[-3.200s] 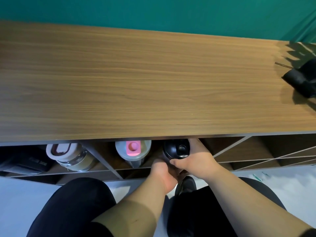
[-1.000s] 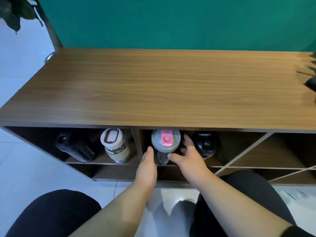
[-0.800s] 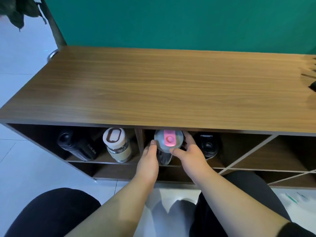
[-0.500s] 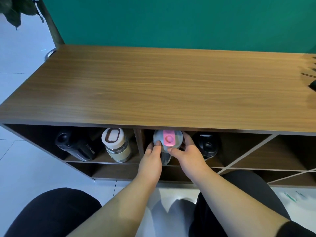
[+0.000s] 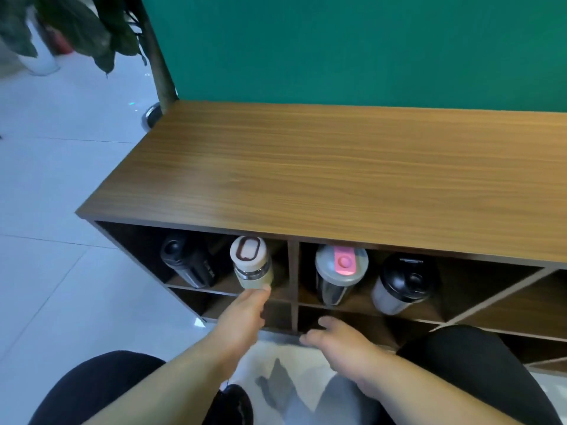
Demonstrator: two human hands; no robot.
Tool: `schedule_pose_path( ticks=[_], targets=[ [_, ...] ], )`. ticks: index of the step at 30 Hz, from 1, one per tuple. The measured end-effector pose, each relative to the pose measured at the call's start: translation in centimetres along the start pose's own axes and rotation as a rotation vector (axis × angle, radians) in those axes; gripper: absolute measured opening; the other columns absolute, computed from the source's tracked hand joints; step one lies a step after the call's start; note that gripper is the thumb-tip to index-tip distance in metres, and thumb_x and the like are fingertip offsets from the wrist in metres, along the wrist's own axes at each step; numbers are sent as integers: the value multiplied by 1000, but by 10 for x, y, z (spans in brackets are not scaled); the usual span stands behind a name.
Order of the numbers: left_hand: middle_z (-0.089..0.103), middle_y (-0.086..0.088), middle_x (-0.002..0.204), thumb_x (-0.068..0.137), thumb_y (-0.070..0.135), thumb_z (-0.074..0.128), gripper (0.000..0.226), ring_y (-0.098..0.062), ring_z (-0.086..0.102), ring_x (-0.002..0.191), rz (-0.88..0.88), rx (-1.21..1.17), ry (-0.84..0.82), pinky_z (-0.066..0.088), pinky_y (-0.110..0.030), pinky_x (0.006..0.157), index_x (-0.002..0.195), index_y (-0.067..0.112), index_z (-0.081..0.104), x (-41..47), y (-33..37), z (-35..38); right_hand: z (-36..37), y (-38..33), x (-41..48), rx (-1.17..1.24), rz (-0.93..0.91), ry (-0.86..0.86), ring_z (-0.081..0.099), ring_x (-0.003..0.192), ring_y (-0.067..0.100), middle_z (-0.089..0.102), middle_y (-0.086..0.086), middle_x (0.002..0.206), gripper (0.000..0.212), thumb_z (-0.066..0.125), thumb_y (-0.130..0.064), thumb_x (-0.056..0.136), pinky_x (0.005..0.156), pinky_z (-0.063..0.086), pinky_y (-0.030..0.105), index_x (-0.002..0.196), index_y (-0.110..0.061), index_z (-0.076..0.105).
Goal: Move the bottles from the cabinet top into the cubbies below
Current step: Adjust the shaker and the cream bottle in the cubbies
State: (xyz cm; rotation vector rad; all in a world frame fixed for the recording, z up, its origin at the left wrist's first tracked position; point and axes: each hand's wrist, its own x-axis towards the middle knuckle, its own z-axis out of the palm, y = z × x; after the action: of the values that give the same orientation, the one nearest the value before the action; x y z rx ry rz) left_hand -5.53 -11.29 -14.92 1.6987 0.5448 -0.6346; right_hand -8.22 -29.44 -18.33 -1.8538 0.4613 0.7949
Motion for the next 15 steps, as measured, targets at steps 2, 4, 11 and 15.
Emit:
schedule_pose_path(
  ticks=[2,4,11,15],
  targets=[
    [61,-2,137,102,56,47,35,-25,59,124,20,64,70,44,-46,105,122,32,61,9,0,-27,20,-14,4,-15,-92,-66,58,120,16,58,0,140,81,70,-51,65,108,41,37,138,-21,51],
    [57,-1,141,101,58,46,46,-26,57,128,12,51,119,43,-48,110,136,30,56,21,3,-47,34,-36,6,19,-180,-49,52,119,9,47,-10,143,70,68,-42,80,107,37,30,143,-26,44],
    [42,-4,162,104,53,41,59,-34,47,142,-6,-122,143,38,-50,118,159,32,35,57,21,-57,55,-96,36,166,-270,121,42,134,17,42,1,152,74,60,-29,92,97,27,24,156,-24,21],
    [46,-6,159,103,55,42,59,-34,48,140,-3,-128,140,36,-52,120,158,34,37,67,21,-60,64,-107,54,225,-247,209,41,137,26,50,1,143,62,53,-30,98,94,30,26,154,-27,27]
  ],
)
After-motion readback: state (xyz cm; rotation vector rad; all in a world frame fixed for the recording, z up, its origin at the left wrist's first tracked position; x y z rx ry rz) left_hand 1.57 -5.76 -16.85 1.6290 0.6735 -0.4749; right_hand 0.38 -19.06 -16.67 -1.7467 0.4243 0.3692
